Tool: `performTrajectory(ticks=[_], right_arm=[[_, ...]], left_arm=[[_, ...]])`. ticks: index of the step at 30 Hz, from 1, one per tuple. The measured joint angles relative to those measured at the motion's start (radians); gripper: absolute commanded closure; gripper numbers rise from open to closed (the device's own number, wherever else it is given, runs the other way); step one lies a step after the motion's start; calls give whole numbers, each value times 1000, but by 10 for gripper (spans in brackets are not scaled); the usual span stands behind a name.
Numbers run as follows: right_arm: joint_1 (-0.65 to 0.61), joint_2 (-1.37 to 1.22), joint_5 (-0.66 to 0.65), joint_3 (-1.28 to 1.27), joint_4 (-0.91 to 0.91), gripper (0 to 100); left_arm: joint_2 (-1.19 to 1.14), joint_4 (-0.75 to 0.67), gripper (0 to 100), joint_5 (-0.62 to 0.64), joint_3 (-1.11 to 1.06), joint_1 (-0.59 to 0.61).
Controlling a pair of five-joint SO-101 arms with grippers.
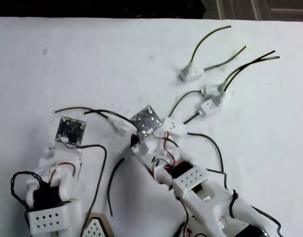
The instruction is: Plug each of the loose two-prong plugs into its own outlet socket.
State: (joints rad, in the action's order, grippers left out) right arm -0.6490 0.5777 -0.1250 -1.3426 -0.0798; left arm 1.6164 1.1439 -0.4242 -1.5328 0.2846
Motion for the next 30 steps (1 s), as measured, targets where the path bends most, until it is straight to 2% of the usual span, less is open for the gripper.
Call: performTrajectory(ticks=[22, 30], right_arm=[[14, -161, -29, 43, 12, 981], [14, -153, -100, 41, 12, 977]], left_arm=[[0, 0, 977, 0, 0, 0], [0, 0, 977, 0, 0, 0]])
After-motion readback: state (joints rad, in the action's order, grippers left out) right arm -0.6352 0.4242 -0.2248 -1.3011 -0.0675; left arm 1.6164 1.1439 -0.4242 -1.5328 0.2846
